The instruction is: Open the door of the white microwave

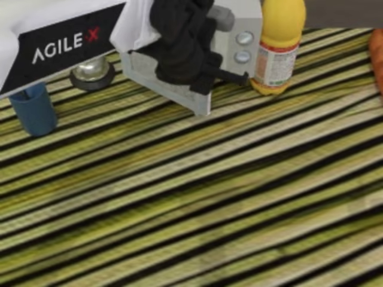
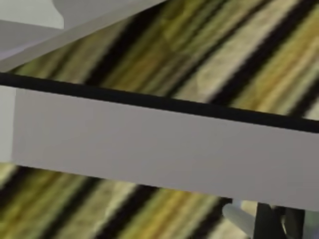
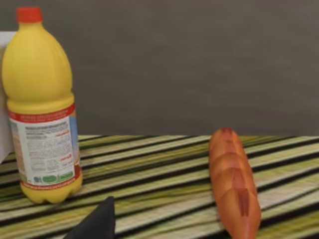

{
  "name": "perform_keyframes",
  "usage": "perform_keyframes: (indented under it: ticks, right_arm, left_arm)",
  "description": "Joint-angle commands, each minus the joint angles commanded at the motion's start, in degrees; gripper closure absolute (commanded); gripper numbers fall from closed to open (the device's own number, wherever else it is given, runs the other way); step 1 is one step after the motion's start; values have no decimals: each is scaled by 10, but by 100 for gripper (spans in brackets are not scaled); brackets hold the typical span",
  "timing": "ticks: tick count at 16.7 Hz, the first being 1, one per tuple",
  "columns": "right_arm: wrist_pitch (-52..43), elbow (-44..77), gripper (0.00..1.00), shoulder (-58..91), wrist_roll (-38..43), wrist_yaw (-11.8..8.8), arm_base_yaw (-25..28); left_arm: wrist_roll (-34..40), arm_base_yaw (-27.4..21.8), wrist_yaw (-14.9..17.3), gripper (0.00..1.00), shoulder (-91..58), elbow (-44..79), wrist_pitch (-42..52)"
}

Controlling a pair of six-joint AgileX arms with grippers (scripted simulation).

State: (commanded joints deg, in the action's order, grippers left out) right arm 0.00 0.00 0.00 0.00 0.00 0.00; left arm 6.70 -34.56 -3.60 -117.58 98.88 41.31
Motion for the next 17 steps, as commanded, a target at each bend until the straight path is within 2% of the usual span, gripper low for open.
perform_keyframes:
  ticks: [5, 17]
  right_arm:
    - [0, 0, 0, 0, 0, 0, 0]
    - [0, 0, 0, 0, 0, 0, 0]
  left_arm:
    - [-57, 17, 30, 100, 38, -52, -19]
    - [-58, 17, 30, 100, 38, -53, -19]
